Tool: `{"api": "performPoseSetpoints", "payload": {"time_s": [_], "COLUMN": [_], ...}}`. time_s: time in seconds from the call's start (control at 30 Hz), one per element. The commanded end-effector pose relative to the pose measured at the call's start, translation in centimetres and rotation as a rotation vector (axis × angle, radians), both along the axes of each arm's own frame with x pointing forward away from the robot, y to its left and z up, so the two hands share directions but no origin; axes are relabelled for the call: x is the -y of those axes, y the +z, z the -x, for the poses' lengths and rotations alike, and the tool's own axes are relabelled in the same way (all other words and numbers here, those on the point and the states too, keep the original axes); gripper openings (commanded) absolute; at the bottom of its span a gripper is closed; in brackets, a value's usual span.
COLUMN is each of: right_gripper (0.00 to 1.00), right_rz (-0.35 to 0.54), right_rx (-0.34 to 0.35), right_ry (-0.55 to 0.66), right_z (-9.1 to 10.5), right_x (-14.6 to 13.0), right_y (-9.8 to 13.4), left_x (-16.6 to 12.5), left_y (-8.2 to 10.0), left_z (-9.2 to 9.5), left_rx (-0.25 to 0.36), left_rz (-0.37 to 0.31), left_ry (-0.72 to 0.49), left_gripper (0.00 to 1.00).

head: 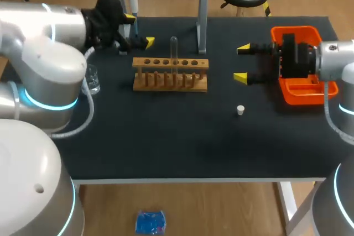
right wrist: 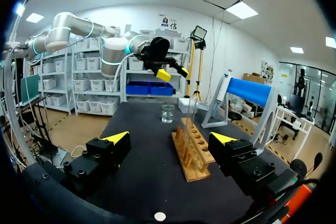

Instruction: Invert the test tube, pick up the pipette, mount the tip to pipette, aspirate from beaker and dispense into the tube, eject the tip, return the pipette, and cap with the stopper.

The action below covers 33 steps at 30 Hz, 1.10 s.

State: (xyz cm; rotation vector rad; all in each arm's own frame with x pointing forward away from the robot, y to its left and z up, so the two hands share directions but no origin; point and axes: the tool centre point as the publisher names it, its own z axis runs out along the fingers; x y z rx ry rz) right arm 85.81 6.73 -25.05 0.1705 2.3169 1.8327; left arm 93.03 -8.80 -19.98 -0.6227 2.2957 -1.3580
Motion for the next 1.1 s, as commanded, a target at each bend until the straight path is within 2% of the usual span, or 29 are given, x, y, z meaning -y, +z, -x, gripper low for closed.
{"api": "performPoseSetpoints", "payload": {"time_s": [0.03, 0.17, 0.4, 0.57, 1.1], "right_gripper": [1.00, 1.00, 1.00, 1.00, 1.00], "right_rz": [0.000, 0.000, 0.000, 0.000, 0.000], "right_rx": [0.001, 0.001, 0.001, 0.001, 0.001], "right_ry": [-0.003, -0.003, -0.003, -0.003, -0.003], "right_z": [0.0, 0.0, 0.0, 0.0, 0.0], "right_x": [-0.1, -0.1, -0.1, -0.1, -0.1], "right_y": [0.0, 0.0, 0.0, 0.0, 0.0], "left_x": [-1.6, -2.4, -3.9, -4.0, -4.0], "left_y": [-1.9, -2.6, -3.6, -3.6, -3.6], "left_z": [0.5, 0.3, 0.3, 0.5, 0.5], "left_rx": [0.066, 0.034, 0.021, 0.045, 0.045], "left_rz": [0.104, 0.090, 0.097, 0.099, 0.099], "left_ry": [-0.075, -0.108, -0.109, -0.107, -0.107], "left_gripper": [1.00, 1.00, 1.00, 1.00, 1.00]}}
